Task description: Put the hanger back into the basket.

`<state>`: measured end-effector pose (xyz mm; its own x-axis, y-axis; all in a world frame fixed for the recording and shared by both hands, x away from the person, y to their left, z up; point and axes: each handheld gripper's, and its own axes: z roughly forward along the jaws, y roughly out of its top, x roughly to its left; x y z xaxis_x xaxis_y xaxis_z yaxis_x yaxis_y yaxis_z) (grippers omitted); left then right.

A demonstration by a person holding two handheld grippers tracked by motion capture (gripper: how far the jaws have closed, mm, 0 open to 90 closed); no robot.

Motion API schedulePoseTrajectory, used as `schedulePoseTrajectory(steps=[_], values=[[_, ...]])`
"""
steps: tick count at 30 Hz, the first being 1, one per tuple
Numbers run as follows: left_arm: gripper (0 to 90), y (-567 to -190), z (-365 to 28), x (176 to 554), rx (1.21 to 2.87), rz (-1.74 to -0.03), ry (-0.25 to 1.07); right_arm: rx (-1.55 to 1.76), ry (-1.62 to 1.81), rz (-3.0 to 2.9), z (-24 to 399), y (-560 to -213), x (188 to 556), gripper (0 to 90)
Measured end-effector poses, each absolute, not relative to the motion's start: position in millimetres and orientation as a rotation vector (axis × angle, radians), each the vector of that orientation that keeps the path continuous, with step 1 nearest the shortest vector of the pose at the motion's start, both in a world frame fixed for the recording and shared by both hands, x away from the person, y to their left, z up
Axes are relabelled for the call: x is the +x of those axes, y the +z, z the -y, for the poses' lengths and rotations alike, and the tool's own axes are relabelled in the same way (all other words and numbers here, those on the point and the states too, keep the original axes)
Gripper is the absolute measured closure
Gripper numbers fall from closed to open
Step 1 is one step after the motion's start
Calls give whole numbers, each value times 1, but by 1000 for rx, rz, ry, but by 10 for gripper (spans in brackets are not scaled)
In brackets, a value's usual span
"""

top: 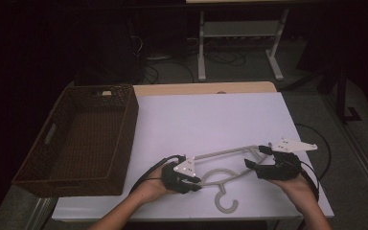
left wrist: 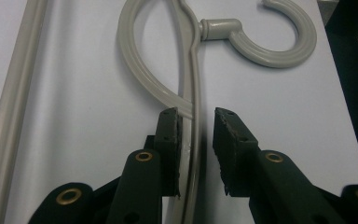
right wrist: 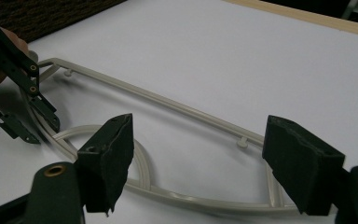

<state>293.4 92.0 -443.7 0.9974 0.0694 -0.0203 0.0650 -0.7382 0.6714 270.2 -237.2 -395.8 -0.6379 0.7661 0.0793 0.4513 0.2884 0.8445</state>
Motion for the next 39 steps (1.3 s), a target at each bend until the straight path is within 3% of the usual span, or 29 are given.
schedulePoseTrajectory(steps=[12, 39], values=[[808, -447, -96, 297, 2377, -91, -9, 1104, 1289, -2213, 237, -395, 270, 245], [823, -424, -100, 297, 2301, -175, -11, 1108, 1316, -2154, 242, -388, 268, 255]])
